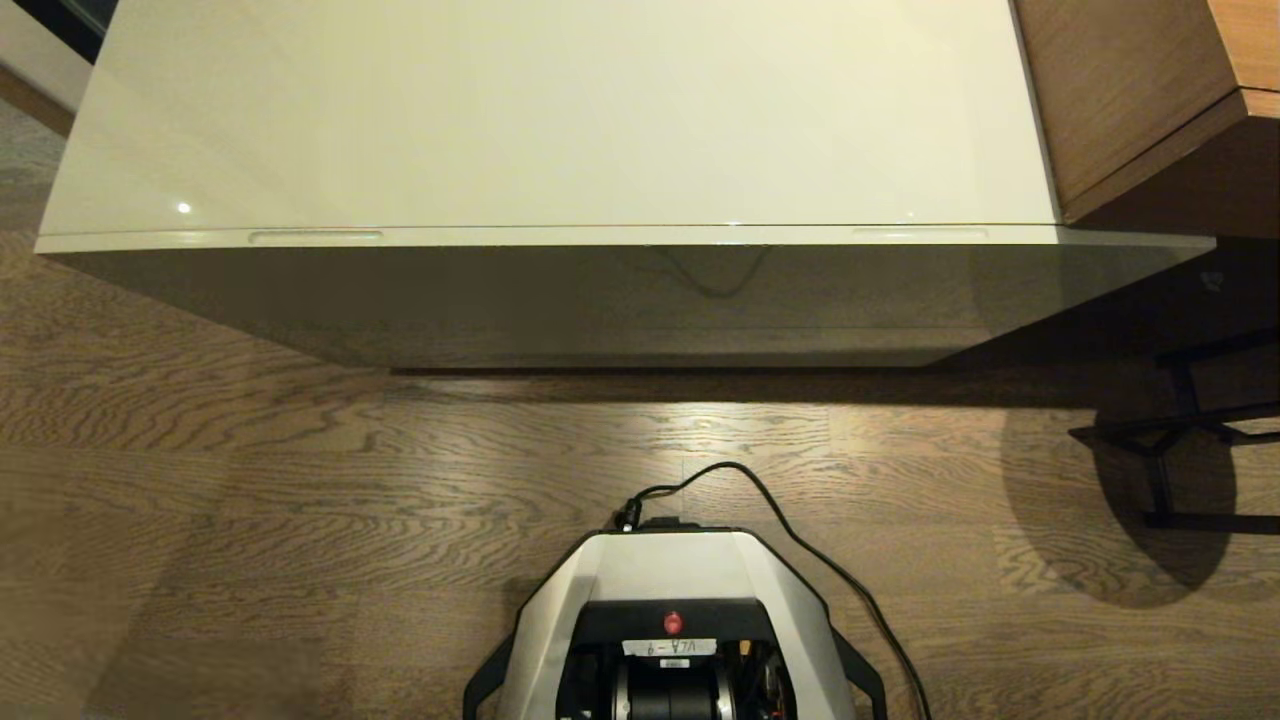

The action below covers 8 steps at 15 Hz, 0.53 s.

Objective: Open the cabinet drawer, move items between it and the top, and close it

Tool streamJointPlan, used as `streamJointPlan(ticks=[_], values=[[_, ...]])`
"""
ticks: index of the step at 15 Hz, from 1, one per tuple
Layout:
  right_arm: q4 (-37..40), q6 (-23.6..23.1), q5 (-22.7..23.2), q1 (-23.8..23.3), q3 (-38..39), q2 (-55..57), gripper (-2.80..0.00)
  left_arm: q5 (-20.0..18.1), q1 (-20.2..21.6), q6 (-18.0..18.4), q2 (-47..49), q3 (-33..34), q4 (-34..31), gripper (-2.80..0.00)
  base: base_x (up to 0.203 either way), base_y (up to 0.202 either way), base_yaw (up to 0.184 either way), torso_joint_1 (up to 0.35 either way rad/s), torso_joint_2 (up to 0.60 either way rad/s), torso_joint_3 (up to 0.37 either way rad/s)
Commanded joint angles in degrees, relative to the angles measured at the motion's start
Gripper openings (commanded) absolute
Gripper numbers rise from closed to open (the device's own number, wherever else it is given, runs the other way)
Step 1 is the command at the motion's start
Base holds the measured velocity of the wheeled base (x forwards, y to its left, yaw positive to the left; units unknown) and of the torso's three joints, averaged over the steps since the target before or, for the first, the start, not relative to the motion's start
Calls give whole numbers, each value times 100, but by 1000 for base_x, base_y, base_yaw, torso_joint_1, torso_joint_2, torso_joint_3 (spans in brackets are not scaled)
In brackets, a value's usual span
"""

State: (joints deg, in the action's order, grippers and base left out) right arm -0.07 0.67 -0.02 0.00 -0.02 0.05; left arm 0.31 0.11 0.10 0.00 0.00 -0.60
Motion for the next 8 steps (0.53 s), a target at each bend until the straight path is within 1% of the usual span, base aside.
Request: streamJointPlan(ticks=[1, 8], values=[[-1, 4, 2, 9, 11, 4, -280, 5, 15, -1, 8, 0, -2, -280, 0, 0, 0, 0, 0, 0], [-1, 4, 2, 9, 11, 4, -280, 5, 7, -1, 9, 0, -2, -280, 0, 0, 0, 0, 0, 0]])
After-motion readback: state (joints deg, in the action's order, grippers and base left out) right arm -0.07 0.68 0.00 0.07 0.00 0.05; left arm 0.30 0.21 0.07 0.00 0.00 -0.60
